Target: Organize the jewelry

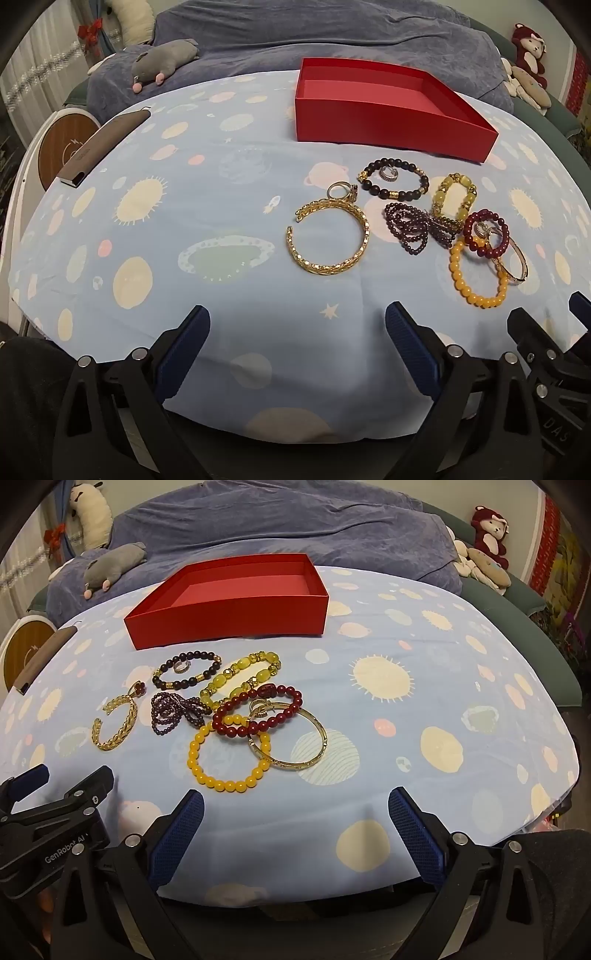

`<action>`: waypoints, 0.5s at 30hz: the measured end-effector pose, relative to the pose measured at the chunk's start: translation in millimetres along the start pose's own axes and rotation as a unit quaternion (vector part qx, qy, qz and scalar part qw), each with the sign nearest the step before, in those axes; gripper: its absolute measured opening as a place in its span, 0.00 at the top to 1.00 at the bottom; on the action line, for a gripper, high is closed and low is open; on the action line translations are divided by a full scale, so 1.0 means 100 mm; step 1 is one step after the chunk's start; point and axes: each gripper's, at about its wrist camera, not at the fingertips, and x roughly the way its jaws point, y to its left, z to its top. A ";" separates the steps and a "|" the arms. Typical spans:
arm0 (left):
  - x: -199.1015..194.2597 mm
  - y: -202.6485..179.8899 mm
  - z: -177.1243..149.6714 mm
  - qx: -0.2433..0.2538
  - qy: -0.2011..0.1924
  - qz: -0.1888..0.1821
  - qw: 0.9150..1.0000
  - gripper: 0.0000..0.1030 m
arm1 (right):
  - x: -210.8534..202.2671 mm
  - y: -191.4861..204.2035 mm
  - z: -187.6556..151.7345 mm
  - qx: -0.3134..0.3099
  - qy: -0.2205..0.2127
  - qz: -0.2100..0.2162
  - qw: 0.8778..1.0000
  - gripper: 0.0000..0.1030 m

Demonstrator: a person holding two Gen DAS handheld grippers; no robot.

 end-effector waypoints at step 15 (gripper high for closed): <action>-0.03 -0.04 0.02 0.004 0.000 0.004 1.000 0.11 | 0.00 0.00 -0.02 -0.001 -0.002 -0.001 1.000 0.07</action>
